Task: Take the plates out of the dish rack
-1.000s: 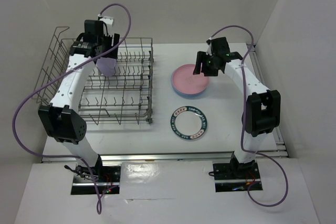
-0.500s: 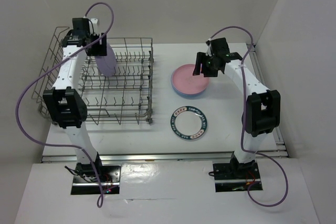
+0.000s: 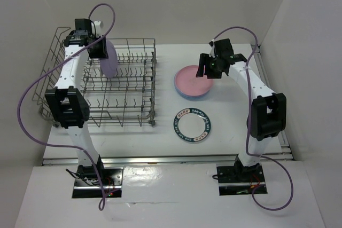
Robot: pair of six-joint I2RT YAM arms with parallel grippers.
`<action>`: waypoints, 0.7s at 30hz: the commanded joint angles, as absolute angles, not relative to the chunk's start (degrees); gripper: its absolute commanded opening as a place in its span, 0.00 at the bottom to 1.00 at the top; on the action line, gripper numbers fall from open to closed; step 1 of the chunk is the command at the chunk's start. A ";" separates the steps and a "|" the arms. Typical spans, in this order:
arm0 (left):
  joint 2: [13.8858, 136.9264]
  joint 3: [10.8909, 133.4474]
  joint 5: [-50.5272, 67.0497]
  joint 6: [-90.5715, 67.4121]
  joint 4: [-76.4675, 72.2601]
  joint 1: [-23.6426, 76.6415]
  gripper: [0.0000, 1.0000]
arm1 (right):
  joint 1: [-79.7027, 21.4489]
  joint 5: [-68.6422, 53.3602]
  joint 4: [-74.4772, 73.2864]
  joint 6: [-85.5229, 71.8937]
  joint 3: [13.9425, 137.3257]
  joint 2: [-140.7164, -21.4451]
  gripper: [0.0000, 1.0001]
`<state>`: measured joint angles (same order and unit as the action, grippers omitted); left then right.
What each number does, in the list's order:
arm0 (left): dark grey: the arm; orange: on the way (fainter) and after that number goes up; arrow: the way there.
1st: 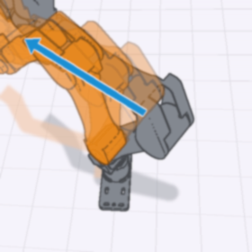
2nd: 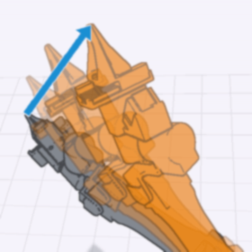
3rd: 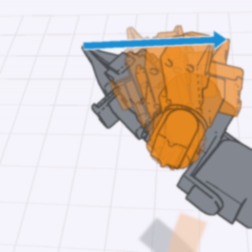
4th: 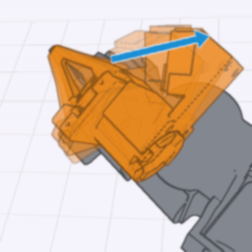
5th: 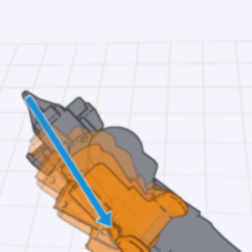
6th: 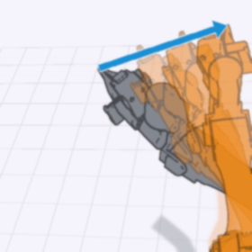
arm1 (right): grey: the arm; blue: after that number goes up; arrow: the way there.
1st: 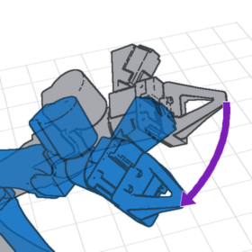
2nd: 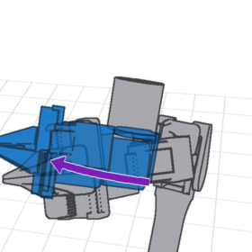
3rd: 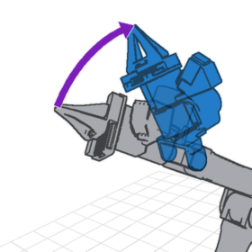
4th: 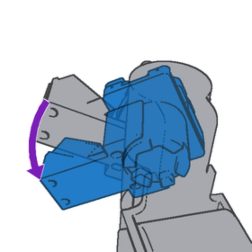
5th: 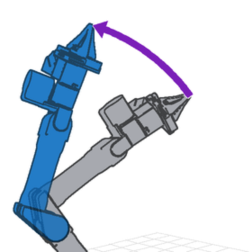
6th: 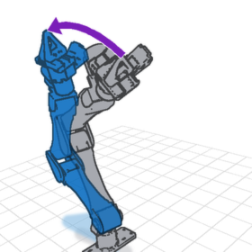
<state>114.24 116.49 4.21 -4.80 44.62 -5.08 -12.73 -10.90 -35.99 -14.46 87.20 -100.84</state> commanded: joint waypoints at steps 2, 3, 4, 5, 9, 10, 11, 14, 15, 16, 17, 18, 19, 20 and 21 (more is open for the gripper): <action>109.96 120.40 4.39 -2.20 44.65 -3.52 0.14 | -13.36 -10.72 -35.50 -13.80 87.89 -98.61 0.68; 109.95 120.41 3.79 -1.41 44.65 -2.99 0.22 | -13.36 -10.72 -35.51 -13.80 88.41 -99.31 0.68; 109.95 120.41 2.91 -0.71 44.65 -2.99 0.31 | -13.36 -11.24 -35.51 -13.80 89.11 -99.32 0.68; 109.95 120.41 2.20 -0.70 44.65 -2.99 0.38 | -13.36 -11.25 -35.51 -13.80 89.12 -99.32 0.68; 109.95 120.41 0.70 -0.18 44.12 -2.46 0.56 | -13.36 -11.25 -36.04 -13.27 89.65 -99.84 0.68; 109.95 120.41 0.70 -0.18 44.12 -2.46 0.56 | -13.36 -11.25 -36.04 -13.27 89.65 -99.84 0.68; 109.95 120.41 0.70 -0.18 44.12 -2.46 0.56 | -13.36 -11.25 -36.04 -13.27 89.65 -99.84 0.68; 108.73 119.88 -0.52 0.62 42.72 -1.23 0.72 | -13.36 -11.78 -36.56 -13.27 89.65 -100.37 0.68; 108.72 119.27 -1.05 1.31 42.71 -0.53 0.72 | -13.36 -11.78 -36.56 -13.27 89.04 -100.37 0.68; 108.20 119.27 -1.92 1.32 42.11 -0.01 0.72 | -13.36 -11.78 -36.56 -13.27 89.03 -100.37 0.68; 108.19 118.75 -2.46 1.84 42.10 0.00 0.71 | -13.36 -11.78 -36.56 -13.27 89.03 -100.37 0.68; 108.19 118.74 -2.46 1.85 42.10 0.52 0.71 | -13.36 -12.39 -36.56 -13.27 89.03 -100.37 0.68; 108.19 118.74 -3.24 1.85 42.10 1.05 0.71 | -13.36 -12.39 -36.56 -13.27 89.03 -100.37 0.68; 108.19 118.74 -4.12 2.45 41.58 1.05 0.71 | -13.36 -12.39 -36.56 -13.27 89.03 -100.37 0.68; 108.19 118.74 -4.74 2.46 41.57 1.66 0.71 | -13.36 -12.39 -36.56 -13.27 89.03 -100.37 0.68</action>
<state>110.89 117.67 -2.13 1.04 44.14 0.69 -12.75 -11.62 -36.23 -14.00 87.42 -100.84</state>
